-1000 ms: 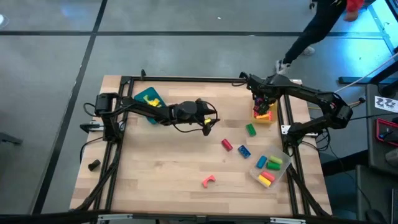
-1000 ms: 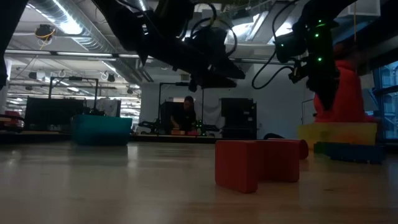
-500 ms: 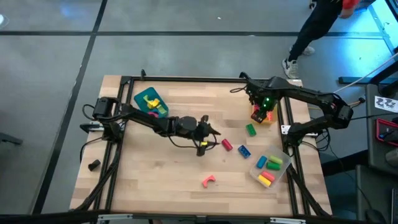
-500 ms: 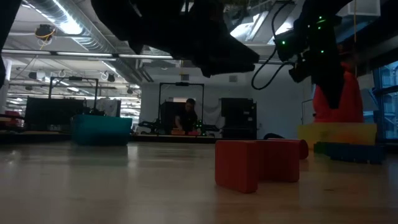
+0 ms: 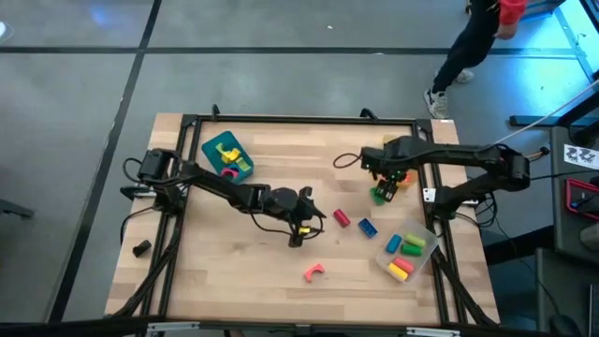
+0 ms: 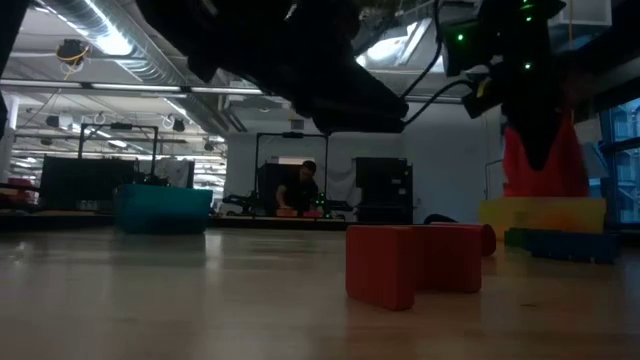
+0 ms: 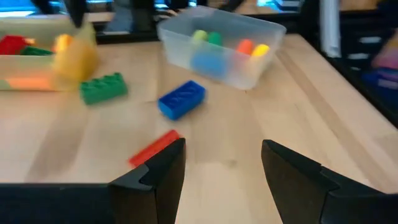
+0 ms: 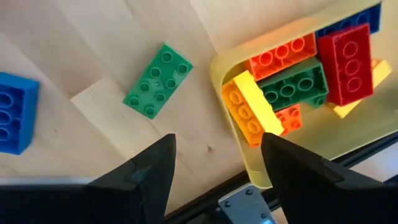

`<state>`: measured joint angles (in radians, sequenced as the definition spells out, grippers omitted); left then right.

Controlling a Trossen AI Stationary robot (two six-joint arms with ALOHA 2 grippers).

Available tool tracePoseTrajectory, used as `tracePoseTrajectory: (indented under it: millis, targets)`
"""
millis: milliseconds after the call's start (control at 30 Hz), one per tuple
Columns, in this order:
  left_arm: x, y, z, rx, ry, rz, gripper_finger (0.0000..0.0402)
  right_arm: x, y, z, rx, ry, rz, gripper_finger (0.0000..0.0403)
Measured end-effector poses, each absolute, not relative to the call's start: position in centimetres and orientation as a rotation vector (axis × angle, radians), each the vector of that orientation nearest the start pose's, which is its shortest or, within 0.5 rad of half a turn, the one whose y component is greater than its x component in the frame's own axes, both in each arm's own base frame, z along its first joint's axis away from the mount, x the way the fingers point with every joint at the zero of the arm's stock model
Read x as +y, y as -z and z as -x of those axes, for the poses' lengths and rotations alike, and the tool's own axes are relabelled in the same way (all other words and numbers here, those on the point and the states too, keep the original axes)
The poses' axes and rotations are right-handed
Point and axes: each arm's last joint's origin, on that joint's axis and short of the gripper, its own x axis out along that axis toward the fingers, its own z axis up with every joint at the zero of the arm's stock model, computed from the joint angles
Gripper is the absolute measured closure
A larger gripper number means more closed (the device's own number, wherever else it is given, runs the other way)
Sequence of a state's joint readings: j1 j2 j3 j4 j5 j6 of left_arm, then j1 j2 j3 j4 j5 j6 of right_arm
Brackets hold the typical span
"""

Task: Sort blocks by size
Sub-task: Put the orange arch block into the blue bin

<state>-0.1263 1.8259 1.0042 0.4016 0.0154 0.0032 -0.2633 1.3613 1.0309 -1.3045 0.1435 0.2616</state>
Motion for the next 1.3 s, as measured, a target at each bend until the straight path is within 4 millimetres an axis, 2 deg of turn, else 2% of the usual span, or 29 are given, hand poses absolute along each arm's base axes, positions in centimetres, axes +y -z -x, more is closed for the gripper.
tracePoseTrajectory:
  millis: [267, 500, 633, 767, 900, 1133, 1300]
  targets:
    - [-9.4, -18.2, -37.5, 0.441, 0.302, 0.064, 0.0206, -4.4, -24.3, -20.6, 1.589, 0.504, -0.195, 0.0166]
    - [-13.6, -21.0, -37.8, 0.552, 0.264, 0.137, 0.0226, -4.4, -24.3, -20.9, 1.564, 0.500, -0.194, 0.0166]
    - [-14.8, -22.8, -37.8, 0.667, 0.170, 0.200, 0.0235, -4.4, -24.3, -20.9, 1.558, 0.500, -0.195, 0.0166]
    - [-14.9, -23.2, -37.6, 0.729, 0.071, 0.321, 0.0240, -4.4, -24.3, -21.1, 1.540, 0.500, -0.196, 0.0166]
    - [-15.0, -22.1, -37.8, 0.765, -0.010, 0.424, 0.0241, -4.5, -24.3, -21.3, 1.522, 0.499, -0.198, 0.0166]
    - [-16.0, -17.6, -39.1, 0.844, -0.006, 0.470, 0.0241, -4.5, -24.3, -21.4, 1.514, 0.494, -0.193, 0.0166]
    - [-16.1, -16.3, -39.6, 0.870, -0.024, 0.486, 0.0241, -4.5, -24.3, -21.4, 1.510, 0.493, -0.194, 0.0166]
